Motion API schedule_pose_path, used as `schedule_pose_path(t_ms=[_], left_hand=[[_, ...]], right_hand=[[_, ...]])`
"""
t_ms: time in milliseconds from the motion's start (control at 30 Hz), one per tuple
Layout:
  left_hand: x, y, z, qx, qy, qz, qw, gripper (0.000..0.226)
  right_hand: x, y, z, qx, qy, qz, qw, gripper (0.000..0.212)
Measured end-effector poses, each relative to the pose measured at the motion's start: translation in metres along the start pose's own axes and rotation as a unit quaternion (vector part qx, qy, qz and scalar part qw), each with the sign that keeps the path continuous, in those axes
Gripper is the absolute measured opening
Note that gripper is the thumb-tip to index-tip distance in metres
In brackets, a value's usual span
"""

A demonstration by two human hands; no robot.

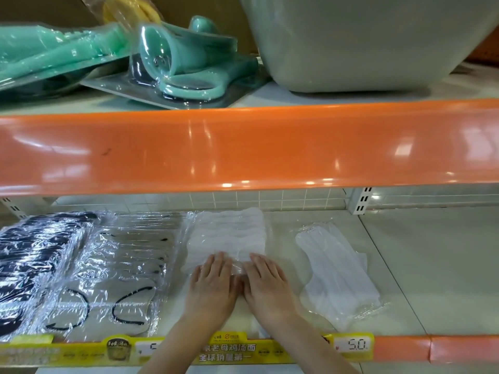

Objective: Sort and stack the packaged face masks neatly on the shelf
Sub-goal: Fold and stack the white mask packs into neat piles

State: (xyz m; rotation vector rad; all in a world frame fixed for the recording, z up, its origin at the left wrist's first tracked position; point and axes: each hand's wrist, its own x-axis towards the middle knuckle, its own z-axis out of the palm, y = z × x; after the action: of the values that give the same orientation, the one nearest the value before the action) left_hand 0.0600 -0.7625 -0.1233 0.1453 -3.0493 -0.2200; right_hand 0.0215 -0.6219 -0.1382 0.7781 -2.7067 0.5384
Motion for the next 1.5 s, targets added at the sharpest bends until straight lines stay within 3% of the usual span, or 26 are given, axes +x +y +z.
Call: schedule_pose_path(t_ms=[133, 267, 400, 600, 767, 1067, 1233, 1333, 1500], left_hand=[[0.004, -0.004, 0.003, 0.006, -0.004, 0.003, 1.000, 0.072], [0.010, -0.007, -0.001, 0.012, -0.029, 0.016, 0.999, 0.054], [0.013, 0.001, -0.009, 0.004, -0.041, 0.010, 0.999, 0.073], [0.028, 0.030, -0.024, 0.064, -0.050, -0.059, 0.995, 0.037], [0.032, 0.077, -0.043, 0.064, -0.058, -0.005, 0.996, 0.038], [0.029, 0.156, -0.018, -0.058, -0.022, 0.118, 0.991, 0.040], [0.027, 0.168, 0.008, -0.064, -0.035, 0.154, 0.985, 0.042], [0.024, 0.166, 0.011, -0.086, -0.003, 0.157, 0.984, 0.047], [0.015, 0.160, 0.023, -0.089, 0.037, 0.192, 0.977, 0.038]], right_hand=[[0.001, -0.001, -0.002, 0.016, -0.009, 0.021, 1.000, 0.037], [0.002, 0.001, -0.002, 0.014, -0.037, 0.015, 0.999, 0.039], [0.007, 0.002, -0.006, 0.006, -0.070, 0.022, 0.997, 0.040], [0.018, 0.015, -0.035, 0.100, -0.142, -0.011, 0.985, 0.045], [0.002, 0.048, -0.071, 0.116, -0.091, 0.033, 0.989, 0.040], [-0.050, 0.106, -0.081, -0.034, -0.009, 0.142, 0.989, 0.049], [-0.059, 0.114, -0.072, -0.057, 0.006, 0.165, 0.985, 0.053], [-0.062, 0.112, -0.072, -0.074, 0.015, 0.187, 0.979, 0.062], [-0.062, 0.108, -0.072, -0.083, 0.061, 0.199, 0.975, 0.049]])
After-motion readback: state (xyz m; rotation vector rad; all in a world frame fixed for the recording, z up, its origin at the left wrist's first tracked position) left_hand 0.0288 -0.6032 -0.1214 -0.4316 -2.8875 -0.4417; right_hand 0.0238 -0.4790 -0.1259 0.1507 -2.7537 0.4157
